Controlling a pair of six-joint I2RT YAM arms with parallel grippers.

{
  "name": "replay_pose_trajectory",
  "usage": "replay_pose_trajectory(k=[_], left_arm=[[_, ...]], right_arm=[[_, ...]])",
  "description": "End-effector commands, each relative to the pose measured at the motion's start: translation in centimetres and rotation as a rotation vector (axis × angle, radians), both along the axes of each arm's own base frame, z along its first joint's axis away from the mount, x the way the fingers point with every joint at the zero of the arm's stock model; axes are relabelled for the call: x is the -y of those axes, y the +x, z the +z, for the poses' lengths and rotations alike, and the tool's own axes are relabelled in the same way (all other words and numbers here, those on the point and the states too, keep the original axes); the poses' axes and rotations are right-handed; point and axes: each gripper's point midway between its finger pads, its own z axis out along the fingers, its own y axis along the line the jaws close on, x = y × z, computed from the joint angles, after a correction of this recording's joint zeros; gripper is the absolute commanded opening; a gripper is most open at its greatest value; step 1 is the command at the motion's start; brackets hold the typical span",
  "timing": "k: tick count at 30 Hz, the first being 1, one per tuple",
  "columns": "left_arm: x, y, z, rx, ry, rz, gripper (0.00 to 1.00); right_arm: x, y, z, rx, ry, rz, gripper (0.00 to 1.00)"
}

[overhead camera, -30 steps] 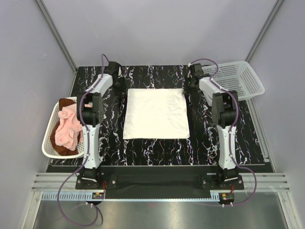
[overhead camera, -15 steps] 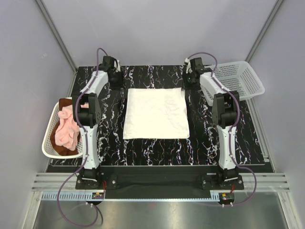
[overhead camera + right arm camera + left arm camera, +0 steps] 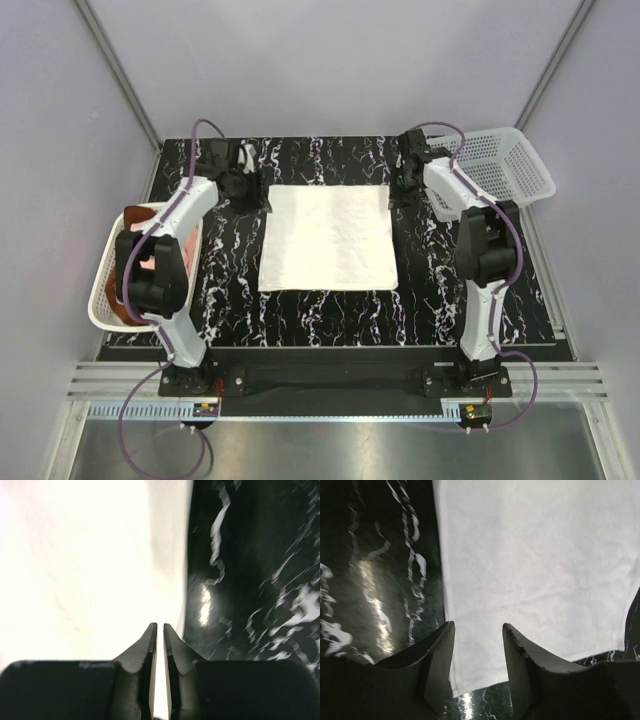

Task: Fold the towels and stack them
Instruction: Fold the towel

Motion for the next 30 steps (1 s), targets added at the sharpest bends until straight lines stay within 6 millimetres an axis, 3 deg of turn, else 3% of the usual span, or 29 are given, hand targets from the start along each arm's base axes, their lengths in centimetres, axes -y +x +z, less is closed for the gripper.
replay_pose_trajectory(k=[1, 3, 4, 6, 7, 12, 17, 21, 26, 30], left_arm=[[3.7, -4.1, -2.4, -0.064, -0.085, -0.063, 0.48], [4.8, -6.2, -3.6, -0.103, -0.096, -0.099, 0.47], [4.7, -7.6, -4.5, -0.131, -0.092, -0.099, 0.47], [4.3, -8.9, -5.5, -0.15, -0.07, -0.075, 0.46], [4.0, -9.9, -6.0, -0.158, -0.073, -0.048, 0.46], [1.9, -12.3, -7.6, -0.187, 0.024, 0.02, 0.45], [0.4, -15.7, -9.9, -0.254, 0.089, 0.03, 0.45], [0.0, -17.6, -10.5, -0.27, 0.094, 0.047, 0.44], [-1.7, -19.0, -10.4, -0.275, 0.16, 0.104, 0.41], [-1.7, -17.9, -7.1, -0.156, 0.121, 0.143, 0.41]], right_arm=[[-3.6, -3.9, 2.8, 0.007, 0.108, 0.008, 0.16], [-4.0, -5.1, 2.8, 0.015, 0.12, 0.017, 0.15], [-4.2, -6.7, 1.4, -0.027, 0.121, 0.03, 0.15], [-5.0, -8.0, 1.4, -0.013, 0.133, 0.057, 0.15], [-4.8, -9.5, 0.0, -0.051, 0.121, 0.052, 0.15], [-4.0, -14.5, -2.6, -0.12, 0.085, 0.041, 0.14], [-4.3, -17.6, -4.0, -0.125, 0.102, 0.046, 0.14], [-3.8, -20.4, -5.2, -0.155, 0.084, -0.003, 0.14], [-3.2, -22.0, -5.4, -0.155, 0.086, -0.03, 0.14], [-3.2, -22.8, -5.0, -0.148, 0.091, -0.013, 0.15]])
